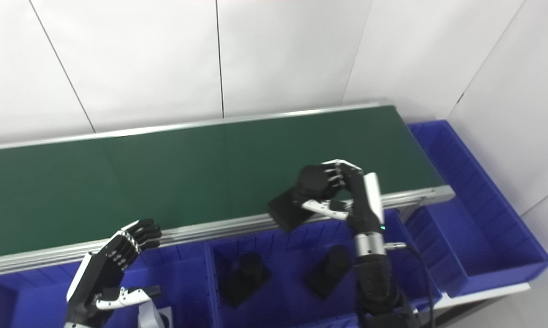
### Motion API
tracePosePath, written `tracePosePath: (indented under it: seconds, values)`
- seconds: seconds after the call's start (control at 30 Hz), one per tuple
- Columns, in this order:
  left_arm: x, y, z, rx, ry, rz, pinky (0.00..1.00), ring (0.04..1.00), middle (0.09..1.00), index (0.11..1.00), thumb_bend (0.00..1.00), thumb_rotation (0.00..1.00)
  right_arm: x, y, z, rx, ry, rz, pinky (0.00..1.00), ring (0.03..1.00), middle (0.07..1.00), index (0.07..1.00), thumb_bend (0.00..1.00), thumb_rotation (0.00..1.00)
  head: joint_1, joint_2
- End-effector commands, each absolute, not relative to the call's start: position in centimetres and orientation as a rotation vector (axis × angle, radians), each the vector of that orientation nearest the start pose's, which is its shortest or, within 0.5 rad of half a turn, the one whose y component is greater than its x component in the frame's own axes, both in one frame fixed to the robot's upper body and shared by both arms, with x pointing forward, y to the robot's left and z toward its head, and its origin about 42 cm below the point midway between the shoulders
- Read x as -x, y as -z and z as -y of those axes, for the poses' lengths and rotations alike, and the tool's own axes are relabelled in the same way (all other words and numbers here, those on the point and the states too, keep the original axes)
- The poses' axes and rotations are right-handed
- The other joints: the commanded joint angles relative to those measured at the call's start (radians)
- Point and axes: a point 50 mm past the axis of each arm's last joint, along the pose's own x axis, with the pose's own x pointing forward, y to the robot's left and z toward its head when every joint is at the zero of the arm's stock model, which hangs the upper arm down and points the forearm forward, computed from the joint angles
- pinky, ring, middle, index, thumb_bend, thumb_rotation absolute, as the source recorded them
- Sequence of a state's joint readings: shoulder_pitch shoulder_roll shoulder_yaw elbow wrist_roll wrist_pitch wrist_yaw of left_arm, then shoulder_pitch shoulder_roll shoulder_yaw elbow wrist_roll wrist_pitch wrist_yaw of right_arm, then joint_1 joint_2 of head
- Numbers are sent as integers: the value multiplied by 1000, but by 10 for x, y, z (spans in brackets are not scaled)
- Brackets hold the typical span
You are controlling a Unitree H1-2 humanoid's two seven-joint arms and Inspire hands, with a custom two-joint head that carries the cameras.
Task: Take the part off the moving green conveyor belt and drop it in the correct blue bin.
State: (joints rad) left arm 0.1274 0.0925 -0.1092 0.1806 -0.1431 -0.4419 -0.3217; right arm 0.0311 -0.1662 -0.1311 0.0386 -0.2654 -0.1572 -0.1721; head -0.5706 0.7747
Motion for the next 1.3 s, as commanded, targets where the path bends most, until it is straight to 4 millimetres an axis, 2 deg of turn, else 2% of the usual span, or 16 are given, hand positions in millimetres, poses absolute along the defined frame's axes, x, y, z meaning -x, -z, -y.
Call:
tracePosePath:
  seconds: [0.0, 0.33, 0.6, 0.93, 1.27]
  values:
    - [-230, -57, -209, 31, 375, 209, 739, 775, 787, 787, 866, 115, -264, -109, 322, 442, 312, 157, 321, 388, 447, 507, 528, 0, 2, 0]
    - [-231, -57, -215, 29, 378, 205, 733, 769, 779, 781, 868, 113, -233, -83, 357, 466, 455, 44, 330, 385, 441, 518, 526, 0, -21, 3]
    - [-229, -56, -218, 21, 379, 203, 726, 769, 778, 783, 865, 123, -222, -53, 379, 452, 536, -31, 375, 426, 460, 505, 528, 0, -22, 5]
    - [-227, -57, -220, 25, 384, 201, 738, 772, 783, 784, 863, 113, -211, -28, 385, 432, 605, -114, 381, 434, 468, 500, 528, 0, -18, 10]
    - [-227, -58, -220, 18, 390, 203, 740, 776, 783, 785, 862, 120, -201, -28, 376, 445, 596, -139, 388, 436, 473, 495, 529, 0, -13, 16]
